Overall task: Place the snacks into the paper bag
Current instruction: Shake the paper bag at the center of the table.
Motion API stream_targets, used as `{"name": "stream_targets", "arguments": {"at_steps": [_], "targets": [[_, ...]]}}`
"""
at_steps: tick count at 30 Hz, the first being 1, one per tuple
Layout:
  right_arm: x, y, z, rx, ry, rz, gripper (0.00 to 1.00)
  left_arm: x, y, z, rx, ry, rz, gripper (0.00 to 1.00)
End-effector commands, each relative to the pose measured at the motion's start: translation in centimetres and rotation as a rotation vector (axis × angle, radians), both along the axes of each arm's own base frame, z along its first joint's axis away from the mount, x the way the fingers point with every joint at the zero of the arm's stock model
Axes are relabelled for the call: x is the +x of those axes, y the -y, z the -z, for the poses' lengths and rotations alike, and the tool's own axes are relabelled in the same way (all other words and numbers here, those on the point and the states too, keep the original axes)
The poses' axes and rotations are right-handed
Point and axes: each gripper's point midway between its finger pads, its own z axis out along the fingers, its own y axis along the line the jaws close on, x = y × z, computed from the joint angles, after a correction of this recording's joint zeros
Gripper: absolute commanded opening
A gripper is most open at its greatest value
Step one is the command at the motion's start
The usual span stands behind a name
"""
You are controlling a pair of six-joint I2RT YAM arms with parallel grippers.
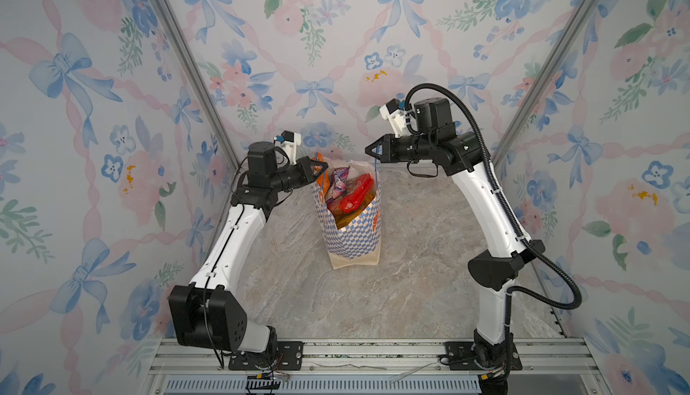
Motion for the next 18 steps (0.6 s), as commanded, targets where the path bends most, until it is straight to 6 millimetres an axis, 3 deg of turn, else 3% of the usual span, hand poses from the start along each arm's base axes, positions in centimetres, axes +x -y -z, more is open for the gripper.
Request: {"name": "stream_targets", "arguments": {"at_steps": [1, 6, 10, 12, 14, 18], "targets": [[-0.2, 1.3, -7.7, 0.175, 0.206, -0.035, 0.00, -0.7, -0.6, -11.1, -0.025, 0.324, 0.047, 0.00], [-2.0, 1.6, -8.6, 0.143, 0.276, -0.077, 0.00, -1.8, -0.8, -14.1, -0.043, 0.380, 0.059, 0.00], [-3.3, 1.6, -7.7, 0.102, 0.294, -0.102, 0.00, -5.6, 0.3, -13.8, -0.018, 0.421, 0.084, 0.00], [-3.0, 1.6, -5.4, 0.086, 0.244, -0.083, 0.00, -6.8, 0.2, -10.9, -0.004, 0.372, 0.060, 0.00], [-2.6, 1.5, -1.7, 0.056, 0.183, -0.063, 0.00, -7.6, -0.4, -6.5, 0.009, 0.287, 0.016, 0.00], [-1.5, 1.4, 3.8, 0.028, 0.076, -0.013, 0.00, -7.7, -2.4, 1.7, 0.028, 0.112, -0.066, 0.00]]}}
